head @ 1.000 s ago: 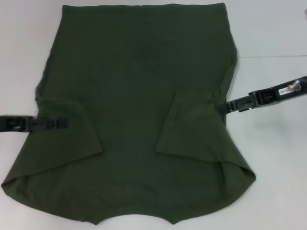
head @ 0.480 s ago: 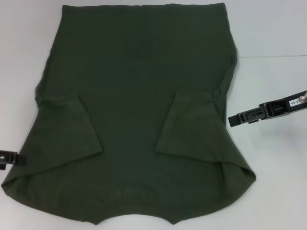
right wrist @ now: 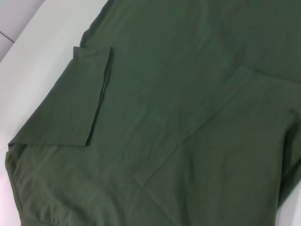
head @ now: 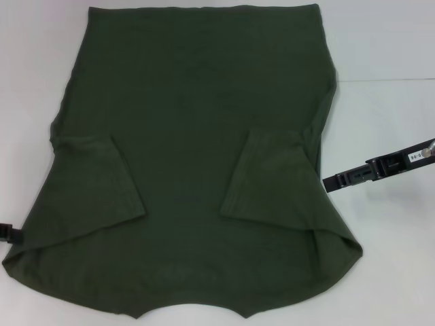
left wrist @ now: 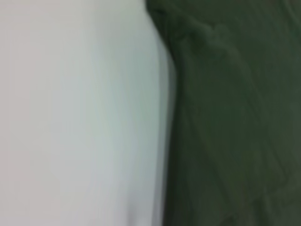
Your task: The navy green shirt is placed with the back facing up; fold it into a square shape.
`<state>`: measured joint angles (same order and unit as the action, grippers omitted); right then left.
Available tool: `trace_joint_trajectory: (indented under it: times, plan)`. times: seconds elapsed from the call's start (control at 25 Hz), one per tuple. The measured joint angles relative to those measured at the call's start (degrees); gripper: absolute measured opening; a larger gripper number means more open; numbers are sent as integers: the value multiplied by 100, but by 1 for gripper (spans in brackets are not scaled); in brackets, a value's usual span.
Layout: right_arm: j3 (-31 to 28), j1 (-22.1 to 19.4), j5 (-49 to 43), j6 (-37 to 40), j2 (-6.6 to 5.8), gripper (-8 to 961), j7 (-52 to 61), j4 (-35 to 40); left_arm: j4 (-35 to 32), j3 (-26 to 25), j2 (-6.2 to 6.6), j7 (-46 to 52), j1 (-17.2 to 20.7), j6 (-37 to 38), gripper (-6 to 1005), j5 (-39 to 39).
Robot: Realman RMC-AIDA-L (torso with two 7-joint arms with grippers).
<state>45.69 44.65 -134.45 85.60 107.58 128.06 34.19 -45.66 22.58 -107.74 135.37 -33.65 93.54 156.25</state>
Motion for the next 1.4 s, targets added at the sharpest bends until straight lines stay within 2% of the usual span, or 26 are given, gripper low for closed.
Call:
trace_joint_trajectory:
  times: [0.4, 1.4]
  plan:
    - [-14, 2, -2, -1, 0, 946, -68, 10, 517, 171, -3, 66, -167, -502, 859, 268]
    - [-34, 45, 17, -47, -12, 946, -105, 30, 585, 380, -23, 176, -269, -564, 859, 285]
